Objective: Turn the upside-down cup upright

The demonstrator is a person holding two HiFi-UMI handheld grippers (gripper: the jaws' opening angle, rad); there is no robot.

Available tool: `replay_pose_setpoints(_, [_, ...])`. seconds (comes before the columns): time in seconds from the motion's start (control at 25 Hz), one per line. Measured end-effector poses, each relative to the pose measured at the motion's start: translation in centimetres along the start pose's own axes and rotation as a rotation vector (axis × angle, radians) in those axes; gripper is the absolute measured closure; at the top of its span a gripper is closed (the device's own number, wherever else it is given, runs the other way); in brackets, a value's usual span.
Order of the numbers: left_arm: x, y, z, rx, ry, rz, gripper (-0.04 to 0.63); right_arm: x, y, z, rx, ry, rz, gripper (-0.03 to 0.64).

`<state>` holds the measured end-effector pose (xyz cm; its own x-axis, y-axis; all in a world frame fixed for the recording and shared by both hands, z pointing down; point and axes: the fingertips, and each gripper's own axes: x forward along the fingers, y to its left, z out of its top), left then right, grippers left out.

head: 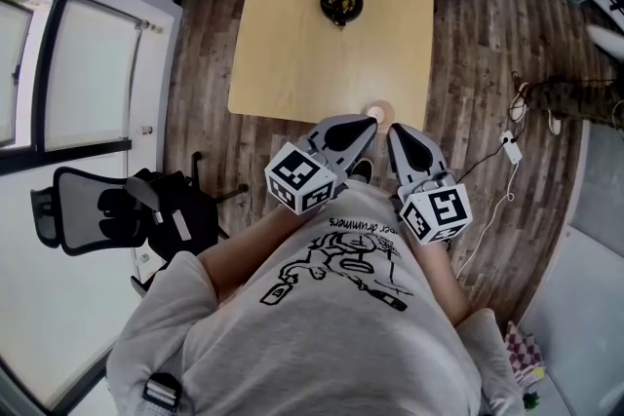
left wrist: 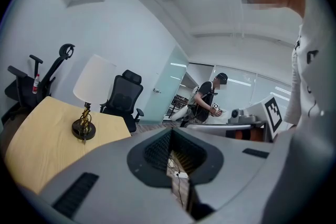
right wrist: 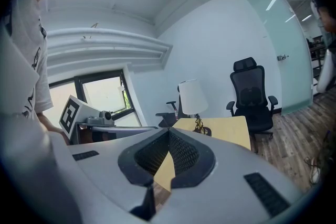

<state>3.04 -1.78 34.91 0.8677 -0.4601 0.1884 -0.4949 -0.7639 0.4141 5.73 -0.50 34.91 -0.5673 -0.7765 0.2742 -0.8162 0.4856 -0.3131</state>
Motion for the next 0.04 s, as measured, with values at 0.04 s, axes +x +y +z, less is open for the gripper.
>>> replay_pose_setpoints(0.04, [0.01,0.0,-0.03,-0.001,0.0,-0.001,0.588,0.02,-0.05,-0.06,0.002,-0.001,-0.002,0.594])
